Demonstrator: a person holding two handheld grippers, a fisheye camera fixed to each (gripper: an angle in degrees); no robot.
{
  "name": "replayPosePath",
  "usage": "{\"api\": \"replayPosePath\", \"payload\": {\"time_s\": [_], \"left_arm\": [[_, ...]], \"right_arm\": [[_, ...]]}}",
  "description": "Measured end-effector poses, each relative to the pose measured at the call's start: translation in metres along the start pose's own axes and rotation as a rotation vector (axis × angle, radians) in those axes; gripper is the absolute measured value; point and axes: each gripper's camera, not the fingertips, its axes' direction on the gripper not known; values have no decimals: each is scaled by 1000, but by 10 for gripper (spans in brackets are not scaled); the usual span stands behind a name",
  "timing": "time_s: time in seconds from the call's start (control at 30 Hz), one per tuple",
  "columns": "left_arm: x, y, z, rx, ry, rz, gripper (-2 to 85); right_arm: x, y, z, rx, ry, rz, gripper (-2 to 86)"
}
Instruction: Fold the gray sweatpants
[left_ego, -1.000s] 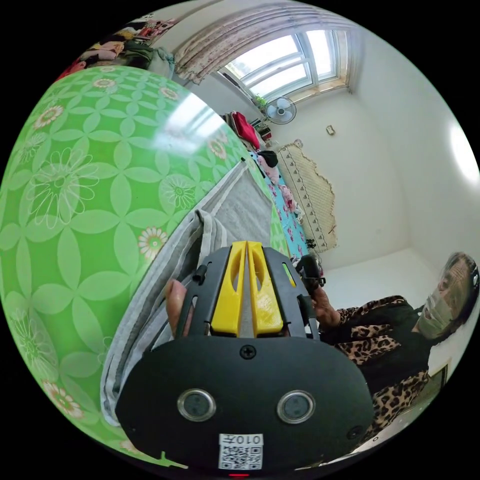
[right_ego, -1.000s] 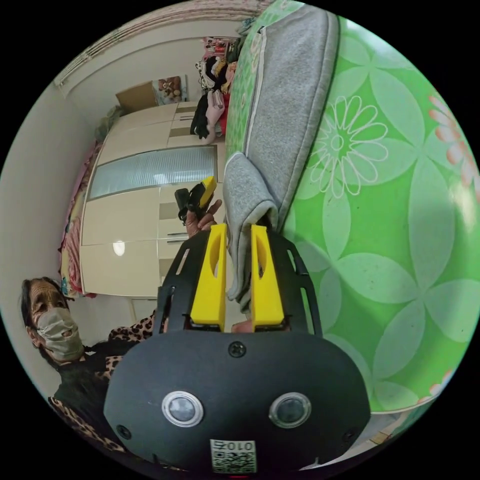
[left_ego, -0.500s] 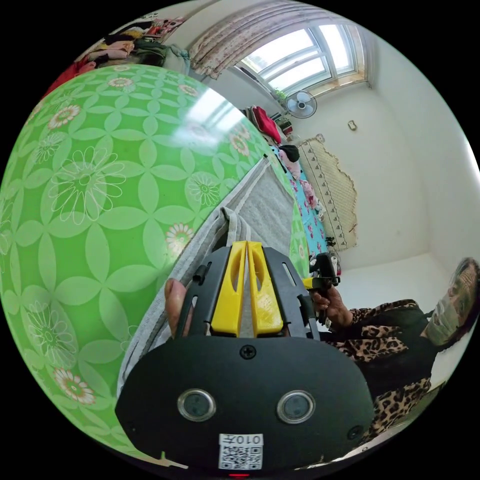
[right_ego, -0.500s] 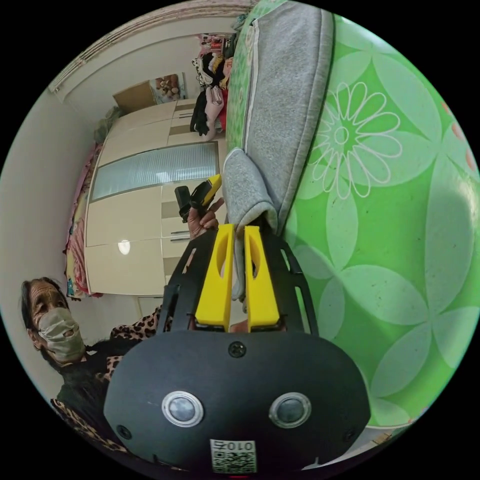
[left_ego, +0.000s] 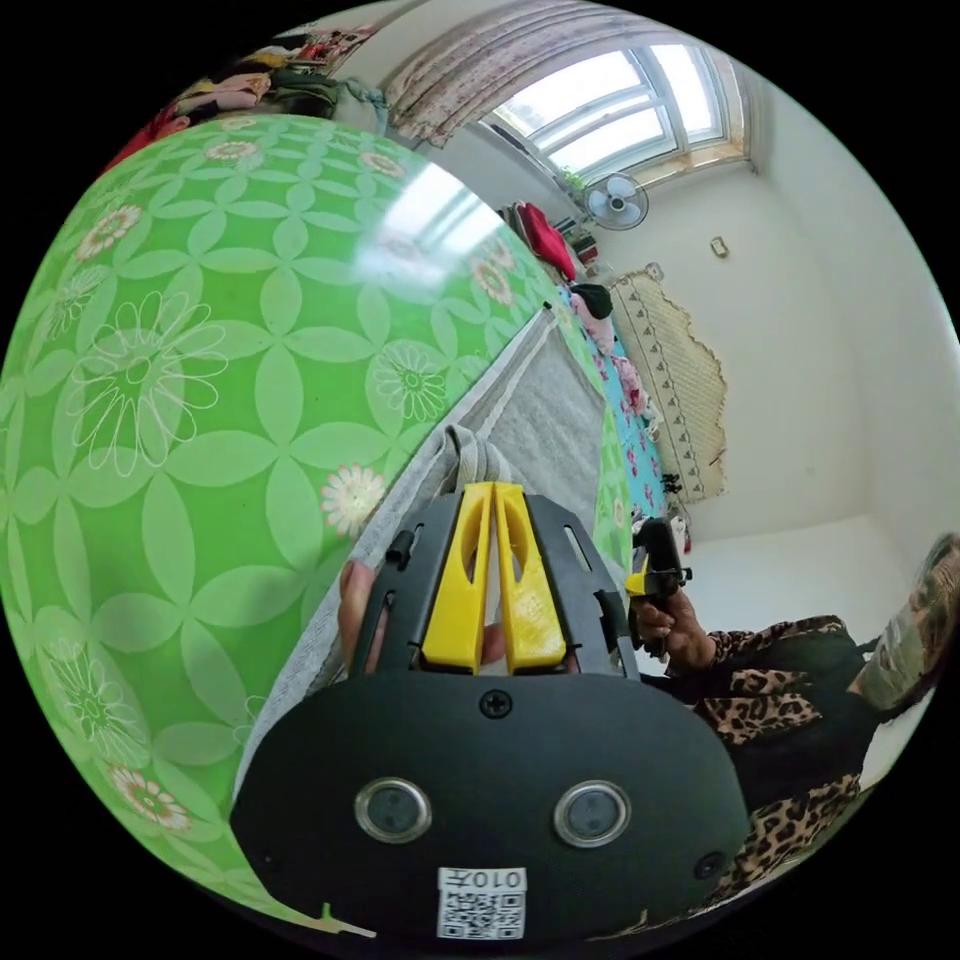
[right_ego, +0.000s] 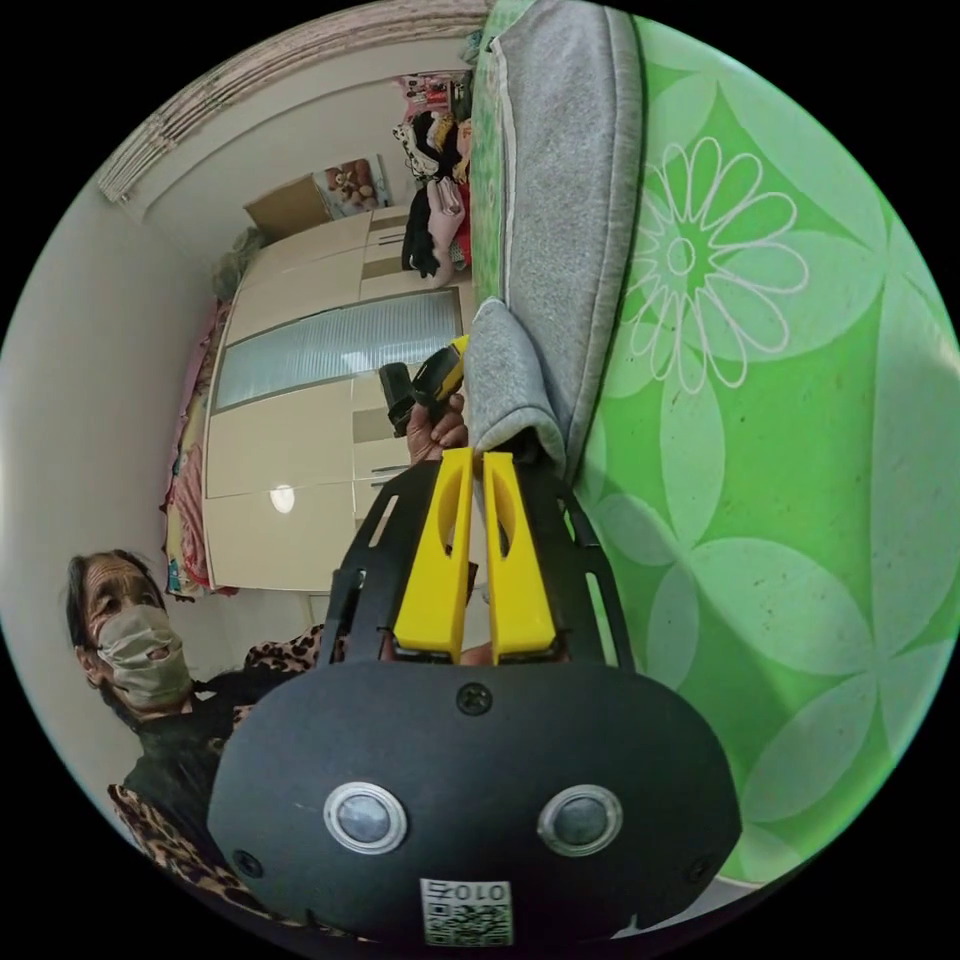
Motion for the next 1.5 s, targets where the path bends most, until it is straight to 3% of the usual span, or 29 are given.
{"api": "replayPosePath", "payload": {"time_s": [0.1, 0.47, 0.8, 0.9, 1.5], "left_arm": [[-2, 0, -15, 74, 118, 35, -1], [-14, -14, -3, -65, -14, 24, -1], [-5, -36, 5, -30, -59, 6, -1], [-5, -37, -8, 38, -21, -8, -1], [-31, -25, -25, -106, 99, -60, 20]], "right_arm": [[5, 1, -3, -5, -6, 2, 41], [15, 2, -8, -16, -15, -6, 41], [5, -4, -14, -39, -45, -68, 39], [10, -5, -16, -43, -52, -44, 39], [15, -13, -24, -67, -108, -22, 39]]}}
